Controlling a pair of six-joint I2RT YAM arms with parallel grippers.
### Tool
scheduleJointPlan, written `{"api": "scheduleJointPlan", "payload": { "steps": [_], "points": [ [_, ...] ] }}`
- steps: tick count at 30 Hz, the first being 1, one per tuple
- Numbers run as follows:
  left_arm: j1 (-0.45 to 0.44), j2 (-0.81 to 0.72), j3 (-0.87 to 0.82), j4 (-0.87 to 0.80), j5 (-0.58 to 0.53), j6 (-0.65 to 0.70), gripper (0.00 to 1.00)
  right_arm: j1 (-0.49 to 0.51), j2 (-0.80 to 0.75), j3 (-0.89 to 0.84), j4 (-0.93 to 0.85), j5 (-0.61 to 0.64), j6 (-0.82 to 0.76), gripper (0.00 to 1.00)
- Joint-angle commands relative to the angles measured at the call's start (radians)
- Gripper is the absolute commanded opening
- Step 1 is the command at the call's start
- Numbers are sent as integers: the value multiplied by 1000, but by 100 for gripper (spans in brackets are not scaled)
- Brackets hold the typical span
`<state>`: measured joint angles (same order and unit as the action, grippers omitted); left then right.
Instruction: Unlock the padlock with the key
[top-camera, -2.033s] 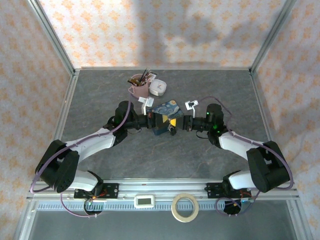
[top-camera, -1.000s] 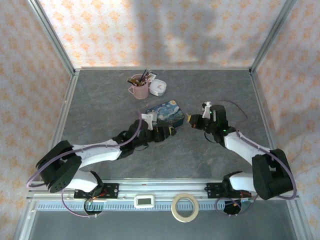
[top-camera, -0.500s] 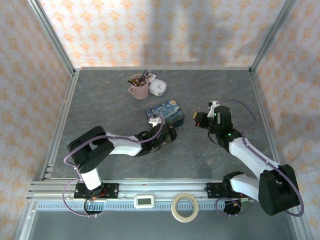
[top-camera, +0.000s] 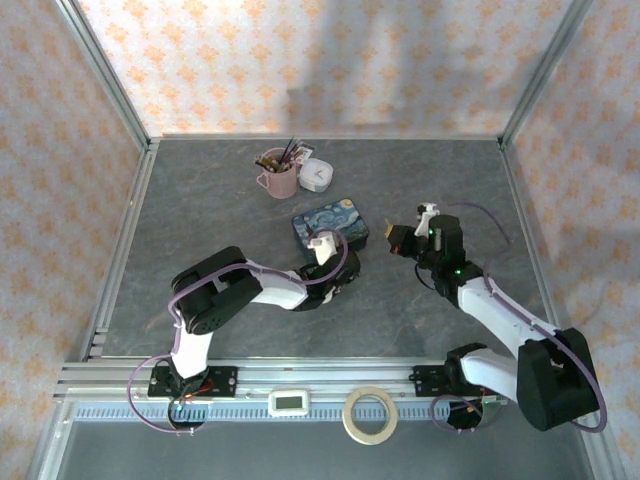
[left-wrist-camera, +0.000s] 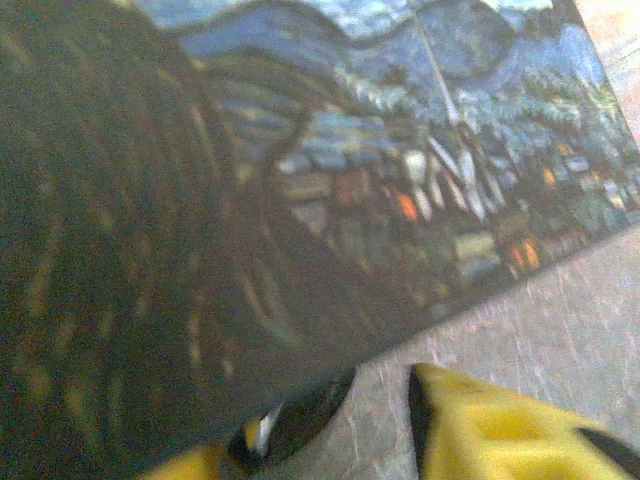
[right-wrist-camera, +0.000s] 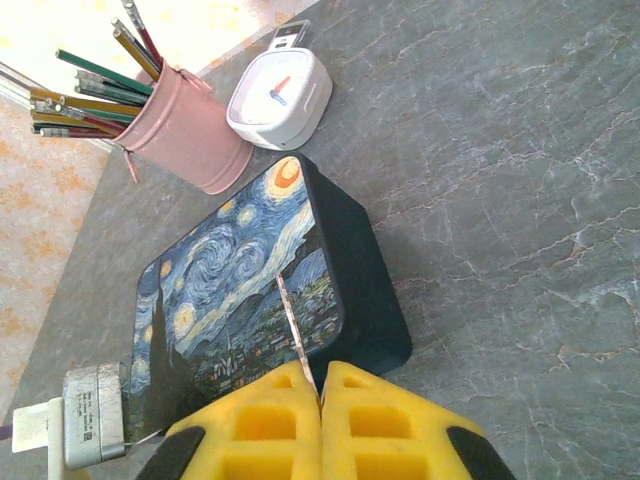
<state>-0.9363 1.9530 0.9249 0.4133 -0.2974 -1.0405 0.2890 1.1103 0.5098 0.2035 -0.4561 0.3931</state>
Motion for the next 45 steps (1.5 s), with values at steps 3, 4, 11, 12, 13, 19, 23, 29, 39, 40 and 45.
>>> {"api": "scheduleJointPlan", "payload": {
  "steps": [3,4,11,12,13,19,23,29,39,40,45],
  "points": [
    [16,29,-23,18,-33,-18,15,1,-9,-34,50,-24,21,0],
    [18,20,-36,31,-32,-15,11,0,-7,-41,55,-35,24,0],
    [60,-114,-136,140,114,-18,0,-1,45,-85,137,-207,67,0],
    [69,-136,-157,173,149,-17,0,-1,58,-95,164,-248,78,0],
    [76,-156,-175,196,175,-22,0,-1,65,-103,194,-287,88,0],
    [140,-265,-305,414,324,-99,0,-1,199,-151,435,-535,195,0],
    [154,-313,-361,526,363,-134,0,0,235,-176,534,-595,235,0],
    [171,-352,-427,705,424,-194,0,28,247,-195,580,-650,244,0],
    [180,-328,-445,805,472,-217,0,87,342,-163,697,-655,305,0],
    [181,-322,-445,809,475,-222,0,88,349,-162,711,-657,313,0],
    [183,-298,-441,829,487,-234,0,91,350,-158,728,-658,319,0]
  ]
}}
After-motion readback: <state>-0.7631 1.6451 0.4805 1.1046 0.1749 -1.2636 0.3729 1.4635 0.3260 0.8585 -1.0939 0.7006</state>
